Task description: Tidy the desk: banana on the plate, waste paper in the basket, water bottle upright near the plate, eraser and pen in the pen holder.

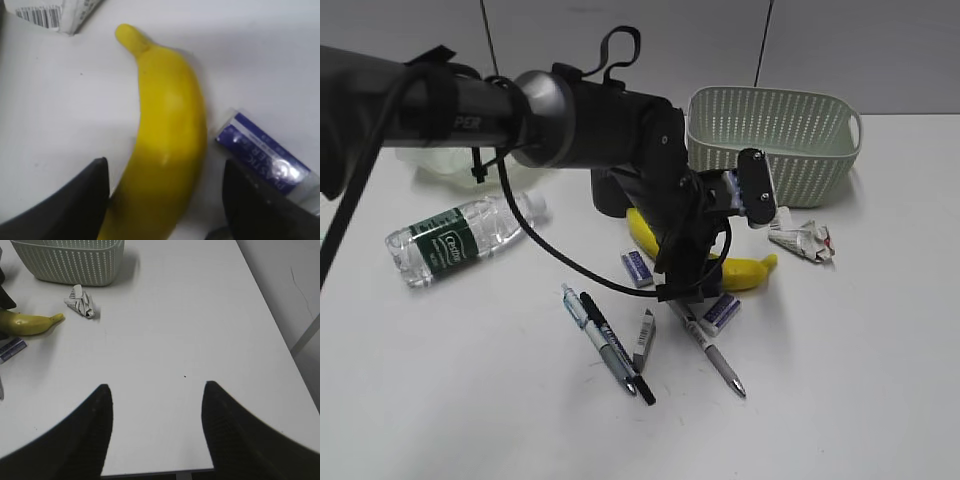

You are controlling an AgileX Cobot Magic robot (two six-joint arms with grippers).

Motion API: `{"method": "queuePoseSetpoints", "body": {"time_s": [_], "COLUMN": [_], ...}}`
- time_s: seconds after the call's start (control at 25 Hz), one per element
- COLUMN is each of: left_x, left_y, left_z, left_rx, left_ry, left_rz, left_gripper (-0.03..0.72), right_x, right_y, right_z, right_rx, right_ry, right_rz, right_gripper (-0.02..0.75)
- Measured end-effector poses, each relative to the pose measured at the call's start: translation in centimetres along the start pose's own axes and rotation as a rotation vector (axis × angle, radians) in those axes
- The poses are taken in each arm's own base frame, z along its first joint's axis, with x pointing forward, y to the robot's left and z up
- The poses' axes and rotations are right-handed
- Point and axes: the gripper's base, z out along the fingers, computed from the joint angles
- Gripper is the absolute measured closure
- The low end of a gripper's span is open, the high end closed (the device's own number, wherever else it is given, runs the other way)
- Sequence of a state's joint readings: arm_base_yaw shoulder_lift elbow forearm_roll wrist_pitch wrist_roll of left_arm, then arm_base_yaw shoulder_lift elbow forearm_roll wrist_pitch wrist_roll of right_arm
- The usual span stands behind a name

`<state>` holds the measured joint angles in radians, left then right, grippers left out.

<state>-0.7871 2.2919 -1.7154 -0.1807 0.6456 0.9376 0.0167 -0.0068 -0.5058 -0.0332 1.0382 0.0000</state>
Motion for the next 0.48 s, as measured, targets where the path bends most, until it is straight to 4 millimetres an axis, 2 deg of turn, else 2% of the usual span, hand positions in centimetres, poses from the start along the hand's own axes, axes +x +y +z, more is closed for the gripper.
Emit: {"method": "queuePoseSetpoints", "body": {"time_s": [0.08, 0.16, 0.2, 0.48], "left_x": [0.2, 0.3, 0.2, -1.8], "left_y": [-0.1, -0.2, -0.1, 1.1], "left_z": [0.5, 0.7, 0.7, -1.1], "left_rx": [0.006, 0.011, 0.011, -0.023], "left_ry": [0.006, 0.011, 0.011, -0.037], "left_rz": [-0.002, -0.003, -0.002, 0.009], "left_gripper": [0.194, 0.285, 0.358, 0.351], "right_x": [0.0, 0.0, 0.0, 0.0], "right_y": [0.0, 0.0, 0.0, 0.0], "right_z": [0.0, 0.0, 0.0, 0.0], "right_rx": [0.000, 0.000, 0.000, 0.000], "right_ry": [0.000, 0.000, 0.000, 0.000], "right_rz": [0.000, 0.000, 0.000, 0.000], "right_gripper": [0.283, 0.283, 0.283, 0.283]}}
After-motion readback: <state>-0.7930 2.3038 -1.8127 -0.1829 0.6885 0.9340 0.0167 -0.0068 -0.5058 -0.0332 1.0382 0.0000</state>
